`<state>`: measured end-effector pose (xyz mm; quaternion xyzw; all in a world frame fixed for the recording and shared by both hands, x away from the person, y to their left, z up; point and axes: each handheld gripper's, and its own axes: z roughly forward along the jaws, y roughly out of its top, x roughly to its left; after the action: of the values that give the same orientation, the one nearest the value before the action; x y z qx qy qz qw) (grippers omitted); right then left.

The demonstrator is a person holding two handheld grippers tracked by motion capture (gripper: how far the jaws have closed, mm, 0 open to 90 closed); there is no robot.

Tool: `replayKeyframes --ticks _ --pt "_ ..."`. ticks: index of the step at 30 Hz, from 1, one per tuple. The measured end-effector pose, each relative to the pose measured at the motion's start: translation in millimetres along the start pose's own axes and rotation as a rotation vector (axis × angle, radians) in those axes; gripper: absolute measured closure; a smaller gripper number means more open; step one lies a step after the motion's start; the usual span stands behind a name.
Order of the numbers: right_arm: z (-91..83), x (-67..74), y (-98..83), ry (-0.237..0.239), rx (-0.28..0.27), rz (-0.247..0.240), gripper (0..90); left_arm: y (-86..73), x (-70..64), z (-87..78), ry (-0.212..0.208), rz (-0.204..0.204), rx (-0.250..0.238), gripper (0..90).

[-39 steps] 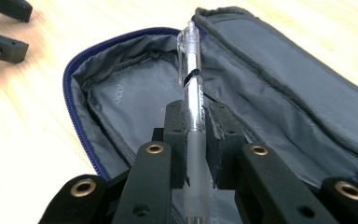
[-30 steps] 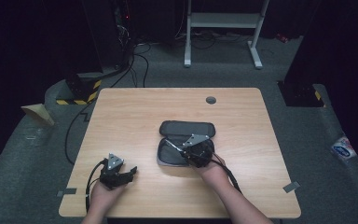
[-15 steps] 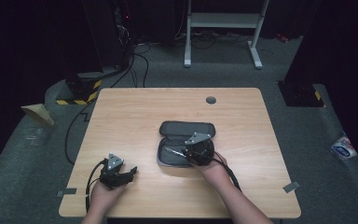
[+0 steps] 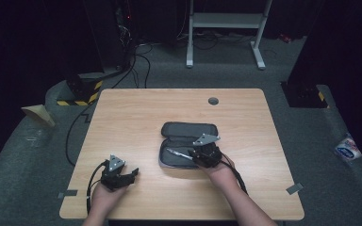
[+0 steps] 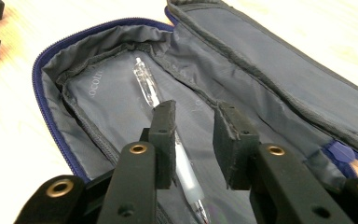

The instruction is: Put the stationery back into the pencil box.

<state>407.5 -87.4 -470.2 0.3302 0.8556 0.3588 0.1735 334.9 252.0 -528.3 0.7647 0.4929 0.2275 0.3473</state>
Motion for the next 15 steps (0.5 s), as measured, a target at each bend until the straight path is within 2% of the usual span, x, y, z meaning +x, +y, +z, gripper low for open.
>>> replayKeyframes --ticks 6,15 --pt "-4.6 -3.8 -6.2 -0.004 -0.008 0.028 62.5 0.0 0.0 0.1 0.000 0.001 -0.001 33.2" --pt "-14.2 -13.3 -15.8 -0.052 -0.032 0.073 48.4 0.2 -0.1 0.2 0.000 0.001 0.000 33.2"
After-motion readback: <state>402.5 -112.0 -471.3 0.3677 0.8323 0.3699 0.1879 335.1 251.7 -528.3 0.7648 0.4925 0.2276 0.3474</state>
